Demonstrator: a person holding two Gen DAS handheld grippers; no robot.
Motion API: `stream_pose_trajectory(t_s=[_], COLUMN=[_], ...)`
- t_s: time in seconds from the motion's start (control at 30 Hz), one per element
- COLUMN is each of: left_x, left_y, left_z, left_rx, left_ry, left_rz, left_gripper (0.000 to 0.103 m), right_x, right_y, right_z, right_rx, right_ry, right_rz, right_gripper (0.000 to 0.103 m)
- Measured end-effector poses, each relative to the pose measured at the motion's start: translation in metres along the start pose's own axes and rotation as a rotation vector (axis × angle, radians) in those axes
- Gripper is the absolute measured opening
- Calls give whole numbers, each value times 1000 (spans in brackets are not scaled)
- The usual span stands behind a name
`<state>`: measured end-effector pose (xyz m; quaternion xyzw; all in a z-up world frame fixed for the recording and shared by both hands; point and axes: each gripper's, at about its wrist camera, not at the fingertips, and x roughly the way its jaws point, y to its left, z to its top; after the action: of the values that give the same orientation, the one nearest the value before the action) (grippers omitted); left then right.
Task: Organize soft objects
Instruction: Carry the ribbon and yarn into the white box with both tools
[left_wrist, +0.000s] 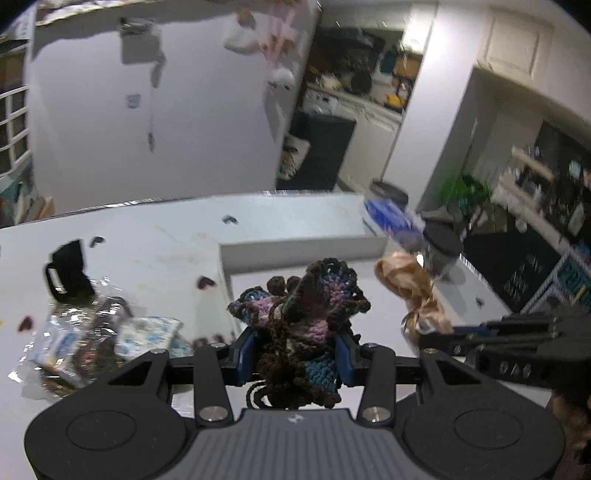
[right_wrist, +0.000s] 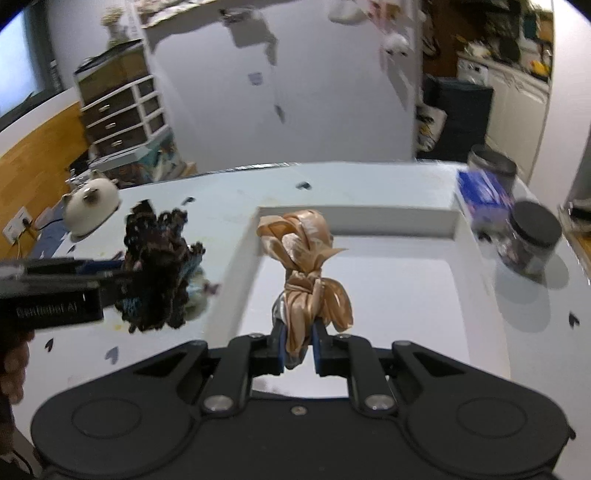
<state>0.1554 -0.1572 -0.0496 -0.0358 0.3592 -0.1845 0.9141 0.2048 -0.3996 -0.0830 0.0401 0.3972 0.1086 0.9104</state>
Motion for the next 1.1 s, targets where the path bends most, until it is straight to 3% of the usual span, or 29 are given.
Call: stream_pose_trajectory(t_s=[0.23, 0.63, 0.83, 1.1], left_x=[58, 126, 140, 146], left_y=[-20, -28, -23, -22], left_z=[-2, -13, -18, -18], left_rx=[85, 176, 195, 188], left_ry=[113, 295, 347, 355], left_rz=[2, 10, 20, 5], left_gripper=[45, 45, 45, 49], right_x=[25, 70, 92, 109], right_y=[-35, -53, -55, -45], right_z=[-5, -12, -12, -14], right_rx=[80, 180, 225, 221], right_ry=[75, 219, 282, 345], right_rz=[11, 36, 62, 99], right_gripper=[15, 15, 15, 21])
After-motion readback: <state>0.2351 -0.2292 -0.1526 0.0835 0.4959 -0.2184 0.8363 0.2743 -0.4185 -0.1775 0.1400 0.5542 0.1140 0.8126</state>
